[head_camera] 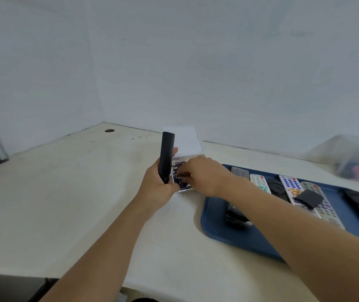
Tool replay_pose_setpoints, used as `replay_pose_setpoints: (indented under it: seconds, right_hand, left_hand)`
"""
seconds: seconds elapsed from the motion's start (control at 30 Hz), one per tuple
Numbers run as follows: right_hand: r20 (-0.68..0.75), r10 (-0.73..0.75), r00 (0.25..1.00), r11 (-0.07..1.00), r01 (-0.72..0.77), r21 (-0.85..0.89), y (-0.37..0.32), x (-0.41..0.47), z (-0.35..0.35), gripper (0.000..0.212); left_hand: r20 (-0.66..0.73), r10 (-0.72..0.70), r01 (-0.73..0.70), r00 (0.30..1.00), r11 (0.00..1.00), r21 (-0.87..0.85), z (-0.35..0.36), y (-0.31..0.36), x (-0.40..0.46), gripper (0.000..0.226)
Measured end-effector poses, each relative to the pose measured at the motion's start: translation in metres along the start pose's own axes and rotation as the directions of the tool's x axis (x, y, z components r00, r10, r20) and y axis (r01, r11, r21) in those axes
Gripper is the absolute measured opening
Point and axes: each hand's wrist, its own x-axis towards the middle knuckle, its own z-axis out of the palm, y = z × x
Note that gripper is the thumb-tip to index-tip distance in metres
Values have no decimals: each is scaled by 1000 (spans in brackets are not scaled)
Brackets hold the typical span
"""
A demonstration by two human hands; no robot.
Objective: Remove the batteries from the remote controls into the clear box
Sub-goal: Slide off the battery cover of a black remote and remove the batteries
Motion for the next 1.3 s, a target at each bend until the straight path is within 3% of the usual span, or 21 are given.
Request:
replay_pose_setpoints:
  seconds: [0.2,0.47,0.97,1.3]
  right_hand:
    - [3,-17,1000,999,17,-40,-2,0,0,9]
    - [80,-21,997,997,15,77,-1,9,-7,7]
    - [-73,-43,996,939,66,337,1,3,8,12]
    - [-73,-34,997,960,53,275,-4,8,10,12]
  left_hand:
    - [4,-2,2,1000,1000,20,0,0,0,92]
    - [0,4,-4,1000,999,34,-1,0,-1,91]
    - [3,2,-3,1000,1000,9,-1,1,-1,89]
    - [-36,-23,24,999,1000,8,0,-1,0,87]
